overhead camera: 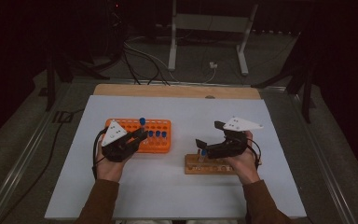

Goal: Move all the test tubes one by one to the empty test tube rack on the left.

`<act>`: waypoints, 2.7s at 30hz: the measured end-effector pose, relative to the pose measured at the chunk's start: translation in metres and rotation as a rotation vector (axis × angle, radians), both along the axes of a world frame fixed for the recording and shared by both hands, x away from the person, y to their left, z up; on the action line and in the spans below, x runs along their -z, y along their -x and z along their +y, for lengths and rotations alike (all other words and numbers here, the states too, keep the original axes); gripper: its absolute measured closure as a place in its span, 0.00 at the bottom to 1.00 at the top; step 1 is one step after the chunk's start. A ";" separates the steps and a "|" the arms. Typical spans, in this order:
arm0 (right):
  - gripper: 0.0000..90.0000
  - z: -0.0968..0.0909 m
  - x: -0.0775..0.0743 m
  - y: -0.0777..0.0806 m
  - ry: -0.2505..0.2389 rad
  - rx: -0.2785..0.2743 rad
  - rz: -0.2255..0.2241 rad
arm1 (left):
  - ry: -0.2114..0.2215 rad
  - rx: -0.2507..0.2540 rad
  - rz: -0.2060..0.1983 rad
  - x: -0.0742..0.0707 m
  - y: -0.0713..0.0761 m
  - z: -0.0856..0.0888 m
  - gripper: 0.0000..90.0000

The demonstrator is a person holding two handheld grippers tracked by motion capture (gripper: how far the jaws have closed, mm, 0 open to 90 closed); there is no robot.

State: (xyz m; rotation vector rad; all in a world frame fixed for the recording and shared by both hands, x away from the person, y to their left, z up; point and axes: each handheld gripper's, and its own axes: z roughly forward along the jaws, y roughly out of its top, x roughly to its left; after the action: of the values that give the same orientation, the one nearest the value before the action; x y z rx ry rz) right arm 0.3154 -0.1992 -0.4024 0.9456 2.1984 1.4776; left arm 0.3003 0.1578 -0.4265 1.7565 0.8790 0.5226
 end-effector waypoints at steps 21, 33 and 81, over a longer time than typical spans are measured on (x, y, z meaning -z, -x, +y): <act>0.00 -0.036 0.006 0.011 -0.028 0.062 -0.009 | -0.025 -0.077 0.026 0.018 -0.011 0.008 0.87; 0.01 -0.041 0.007 0.013 -0.038 0.063 -0.008 | -0.067 -0.091 0.035 0.036 -0.021 -0.001 0.87; 0.01 -0.031 0.015 0.015 -0.026 0.015 0.008 | -0.112 -0.083 0.135 0.073 -0.023 -0.007 0.82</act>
State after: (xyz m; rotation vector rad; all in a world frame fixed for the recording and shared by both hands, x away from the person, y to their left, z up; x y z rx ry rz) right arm 0.2999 -0.2299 -0.4176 0.9759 2.1774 1.5015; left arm 0.3229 0.1508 -0.4991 1.8799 1.0378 0.5202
